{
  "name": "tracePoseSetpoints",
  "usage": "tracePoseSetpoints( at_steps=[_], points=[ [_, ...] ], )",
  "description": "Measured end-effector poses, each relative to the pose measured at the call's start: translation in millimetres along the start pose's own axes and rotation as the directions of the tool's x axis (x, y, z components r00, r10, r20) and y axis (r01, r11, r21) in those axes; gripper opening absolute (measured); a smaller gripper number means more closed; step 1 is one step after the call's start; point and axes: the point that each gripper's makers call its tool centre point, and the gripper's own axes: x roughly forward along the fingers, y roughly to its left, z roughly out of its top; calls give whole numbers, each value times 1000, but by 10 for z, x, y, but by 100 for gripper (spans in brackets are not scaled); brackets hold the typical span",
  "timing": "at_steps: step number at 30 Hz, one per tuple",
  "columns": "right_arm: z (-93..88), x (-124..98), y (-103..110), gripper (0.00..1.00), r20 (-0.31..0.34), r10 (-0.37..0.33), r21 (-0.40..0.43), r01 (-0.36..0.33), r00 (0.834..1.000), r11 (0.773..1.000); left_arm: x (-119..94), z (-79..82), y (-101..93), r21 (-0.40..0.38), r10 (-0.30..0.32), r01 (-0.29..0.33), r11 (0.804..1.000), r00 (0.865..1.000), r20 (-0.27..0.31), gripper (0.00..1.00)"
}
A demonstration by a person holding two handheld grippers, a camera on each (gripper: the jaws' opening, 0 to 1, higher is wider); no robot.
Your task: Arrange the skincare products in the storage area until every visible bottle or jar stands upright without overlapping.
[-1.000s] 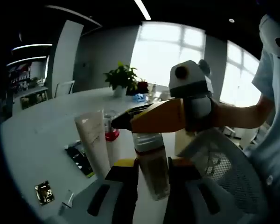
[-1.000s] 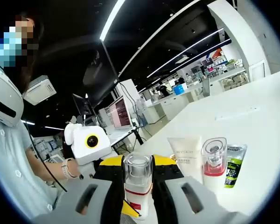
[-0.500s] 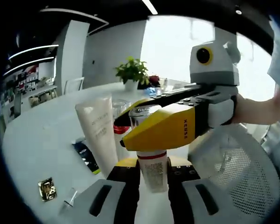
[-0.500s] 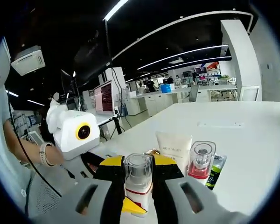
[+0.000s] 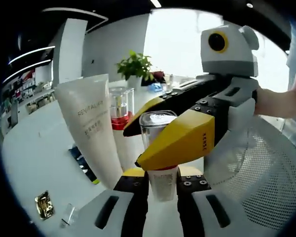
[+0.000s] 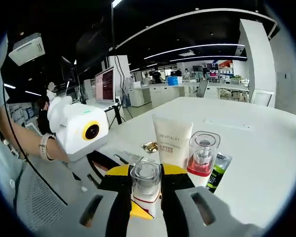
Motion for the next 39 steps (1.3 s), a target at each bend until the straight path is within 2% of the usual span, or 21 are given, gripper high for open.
tracePoseSetpoints(
  at_steps=[9, 14, 24, 27, 39],
  points=[
    [-160, 26, -12, 22, -27, -15, -22, 15, 1000, 1000, 103, -144, 7, 43, -13, 14, 999, 1000, -16, 17],
    [-162, 22, -25, 22, -14, -21, -55, 20, 1000, 998, 121, -137, 20, 71, -1, 1, 998, 1000, 4, 17],
    [-253, 80, -34, 23, -56, -28, -73, 24, 998, 997, 164, -224, 56, 98, -1, 2, 995, 1000, -7, 18],
    [-306, 90, -49, 23, -81, -35, -83, 28, 996, 996, 205, -265, 69, 128, 6, -4, 992, 1000, -18, 18],
    [-293, 84, -75, 24, -68, -48, -60, 44, 997, 997, 196, -257, 113, 123, 2, -2, 992, 1000, 0, 18]
  ],
)
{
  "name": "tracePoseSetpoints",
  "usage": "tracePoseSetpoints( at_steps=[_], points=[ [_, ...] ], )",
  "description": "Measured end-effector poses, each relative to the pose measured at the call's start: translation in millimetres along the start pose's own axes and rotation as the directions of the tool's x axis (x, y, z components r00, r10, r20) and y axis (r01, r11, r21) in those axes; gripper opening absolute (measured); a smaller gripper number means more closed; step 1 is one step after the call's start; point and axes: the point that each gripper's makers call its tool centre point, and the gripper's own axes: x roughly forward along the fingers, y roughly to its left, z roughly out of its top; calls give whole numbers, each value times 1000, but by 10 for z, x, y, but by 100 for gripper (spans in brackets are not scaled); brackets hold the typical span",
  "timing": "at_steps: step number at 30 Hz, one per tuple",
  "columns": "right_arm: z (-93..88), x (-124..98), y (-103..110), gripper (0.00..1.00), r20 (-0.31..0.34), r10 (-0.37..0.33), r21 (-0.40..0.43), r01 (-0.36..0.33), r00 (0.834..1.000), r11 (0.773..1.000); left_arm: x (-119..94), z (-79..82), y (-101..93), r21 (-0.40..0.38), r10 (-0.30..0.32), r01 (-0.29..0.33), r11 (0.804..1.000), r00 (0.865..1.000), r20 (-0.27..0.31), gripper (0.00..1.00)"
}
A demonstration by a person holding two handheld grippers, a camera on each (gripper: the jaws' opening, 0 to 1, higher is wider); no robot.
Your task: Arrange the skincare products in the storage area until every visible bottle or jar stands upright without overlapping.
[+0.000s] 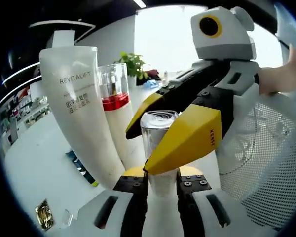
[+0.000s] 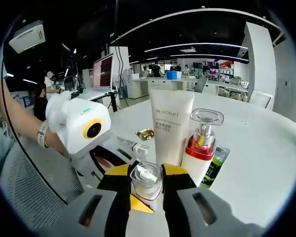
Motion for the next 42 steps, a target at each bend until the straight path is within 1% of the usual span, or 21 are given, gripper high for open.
tracePoseSetpoints(
  at_steps=[3, 5, 7, 9, 12, 13, 15, 18, 20, 22, 23, 25, 27, 28, 30, 34, 37, 42],
  points=[
    [14, -15, -6, 26, 12, 4, 23, -5, 1000, 1000, -10, -10, 17, -2, 5, -5, 1000, 1000, -12, 19],
    [13, -25, 2, 27, 14, 11, 30, -12, 1000, 999, -22, -7, 32, 7, 10, -10, 1000, 1000, -17, 21],
    [6, -44, 5, 28, 10, 12, 26, -12, 1000, 1000, -37, -15, 36, -4, 8, -8, 1000, 1000, -26, 22],
    [4, -79, 1, 29, 8, 19, 25, -20, 1000, 999, -50, -52, 44, -12, 12, -13, 1000, 999, -48, 22],
    [-19, -129, -10, 28, -2, 31, 28, -31, 1000, 999, -80, -92, 48, 0, 15, -15, 1000, 997, -78, 22],
    [-41, -144, -5, 28, -14, 36, 25, -36, 999, 999, -83, -92, 47, 3, 14, -13, 1000, 997, -78, 21],
    [-130, -178, -7, 28, -59, 51, -7, -52, 997, 999, -91, -106, 38, -4, 11, -11, 1000, 996, -88, 20],
    [-273, -200, -14, 27, -128, 74, -39, -80, 989, 996, -113, -149, 36, -2, 14, -14, 1000, 993, -120, 20],
    [-335, -189, -7, 25, -158, 90, -46, -98, 983, 994, -128, -166, 34, -6, 14, -15, 1000, 991, -132, 19],
    [-392, -172, 30, 23, -188, 123, -35, -132, 974, 991, -155, -180, 31, -9, 4, -5, 1000, 990, -143, 18],
    [-406, -156, 18, 22, -195, 120, -38, -130, 973, 991, -173, -186, 52, -31, 11, -16, 999, 990, -144, 18],
    [-461, -133, 7, 22, -233, 121, -68, -140, 965, 988, -199, -221, 32, -61, -6, -4, 998, 986, -166, 17],
    [-495, -106, -37, 21, -259, 112, -83, -138, 959, 987, -210, -235, 34, -62, 0, -11, 998, 984, -178, 15],
    [-505, -94, -52, 21, -266, 112, -83, -139, 958, 987, -217, -249, 25, -61, -4, -8, 998, 981, -192, 14],
    [-527, -78, -68, 20, -276, 125, -74, -150, 953, 986, -205, -221, 16, -62, -1, -11, 998, 981, -196, 11],
    [-579, -66, -76, 18, -302, 143, -59, -168, 942, 984, -173, -180, -28, -85, -10, -8, 996, 979, -202, 11],
    [-581, -65, -85, 18, -299, 146, -46, -167, 943, 985, -161, -156, -27, -107, -9, -12, 994, 980, -198, 11],
    [-615, -63, -148, 14, -309, 136, -36, -155, 941, 987, -133, -144, 26, -113, 7, -30, 993, 980, -201, 7]
  ],
)
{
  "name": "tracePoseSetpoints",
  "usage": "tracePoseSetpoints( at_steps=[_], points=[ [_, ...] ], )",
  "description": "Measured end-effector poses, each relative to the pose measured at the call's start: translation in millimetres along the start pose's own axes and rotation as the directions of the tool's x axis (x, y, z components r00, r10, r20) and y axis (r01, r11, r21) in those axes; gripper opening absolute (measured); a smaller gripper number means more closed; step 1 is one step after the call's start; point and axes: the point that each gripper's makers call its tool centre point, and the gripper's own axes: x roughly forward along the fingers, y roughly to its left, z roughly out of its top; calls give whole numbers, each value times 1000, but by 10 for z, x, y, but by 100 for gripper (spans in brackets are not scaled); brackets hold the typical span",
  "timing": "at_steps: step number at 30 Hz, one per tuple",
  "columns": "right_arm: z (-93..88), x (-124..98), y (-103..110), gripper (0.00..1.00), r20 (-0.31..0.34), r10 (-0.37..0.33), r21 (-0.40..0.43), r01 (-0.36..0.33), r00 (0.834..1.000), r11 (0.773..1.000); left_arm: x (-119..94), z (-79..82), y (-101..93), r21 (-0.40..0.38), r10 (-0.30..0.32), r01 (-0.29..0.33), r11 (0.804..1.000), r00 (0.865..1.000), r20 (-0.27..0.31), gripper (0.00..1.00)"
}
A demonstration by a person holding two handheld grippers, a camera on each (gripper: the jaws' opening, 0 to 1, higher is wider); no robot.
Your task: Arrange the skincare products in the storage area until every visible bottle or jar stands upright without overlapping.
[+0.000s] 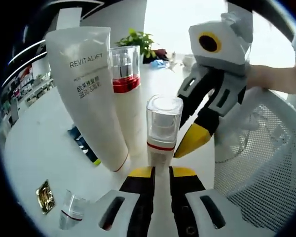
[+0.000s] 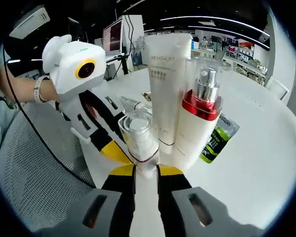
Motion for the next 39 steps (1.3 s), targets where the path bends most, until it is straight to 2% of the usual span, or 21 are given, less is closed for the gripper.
tracePoseSetpoints(
  at_steps=[20, 39],
  points=[
    [-16, 30, -205, 13, -17, -29, 20, 29, 999, 999, 150, 48, 115, 27, 32, -31, 999, 999, -13, 7],
    [-29, 43, -250, 12, -18, -42, 32, 43, 999, 999, 175, 68, 173, 19, 58, -57, 998, 998, -11, 4]
  ],
)
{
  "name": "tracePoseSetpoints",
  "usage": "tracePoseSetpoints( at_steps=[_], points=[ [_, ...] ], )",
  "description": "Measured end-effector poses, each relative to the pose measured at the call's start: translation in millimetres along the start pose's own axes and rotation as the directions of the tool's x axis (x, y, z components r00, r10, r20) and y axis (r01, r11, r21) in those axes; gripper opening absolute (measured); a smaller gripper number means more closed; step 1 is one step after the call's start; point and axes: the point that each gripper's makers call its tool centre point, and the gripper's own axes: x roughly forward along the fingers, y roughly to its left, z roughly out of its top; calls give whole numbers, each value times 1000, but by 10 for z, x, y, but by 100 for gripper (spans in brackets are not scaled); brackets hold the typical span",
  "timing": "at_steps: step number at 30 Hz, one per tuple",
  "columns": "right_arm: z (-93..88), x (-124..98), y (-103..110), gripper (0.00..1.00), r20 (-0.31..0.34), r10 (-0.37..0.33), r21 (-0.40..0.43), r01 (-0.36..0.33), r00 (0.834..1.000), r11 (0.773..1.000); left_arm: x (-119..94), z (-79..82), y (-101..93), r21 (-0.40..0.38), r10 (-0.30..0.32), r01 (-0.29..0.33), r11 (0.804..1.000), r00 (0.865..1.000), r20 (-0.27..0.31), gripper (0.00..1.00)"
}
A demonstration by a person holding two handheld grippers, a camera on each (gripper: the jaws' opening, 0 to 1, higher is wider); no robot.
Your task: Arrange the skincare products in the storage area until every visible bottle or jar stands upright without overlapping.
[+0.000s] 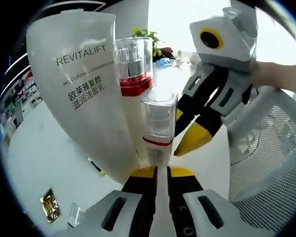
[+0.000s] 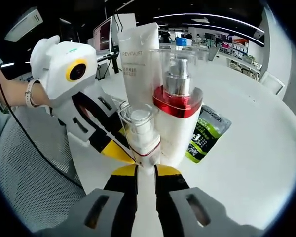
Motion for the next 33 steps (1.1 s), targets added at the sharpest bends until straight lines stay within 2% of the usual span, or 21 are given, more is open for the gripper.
tracePoseSetpoints(
  at_steps=[16, 25, 33],
  points=[
    [-5, -7, -26, 12, -4, -13, -1, 13, 1000, 1000, -3, -5, 9, -5, 10, -10, 1000, 1000, 0, 4],
    [30, -113, 2, 15, 5, -25, 3, 25, 1000, 1000, -168, -1, 41, -19, 20, -20, 1000, 1000, 4, 4],
    [155, -287, 11, 23, 33, -58, 2, 58, 998, 998, -399, 27, 71, -23, 39, -38, 999, 999, 8, 5]
  ],
)
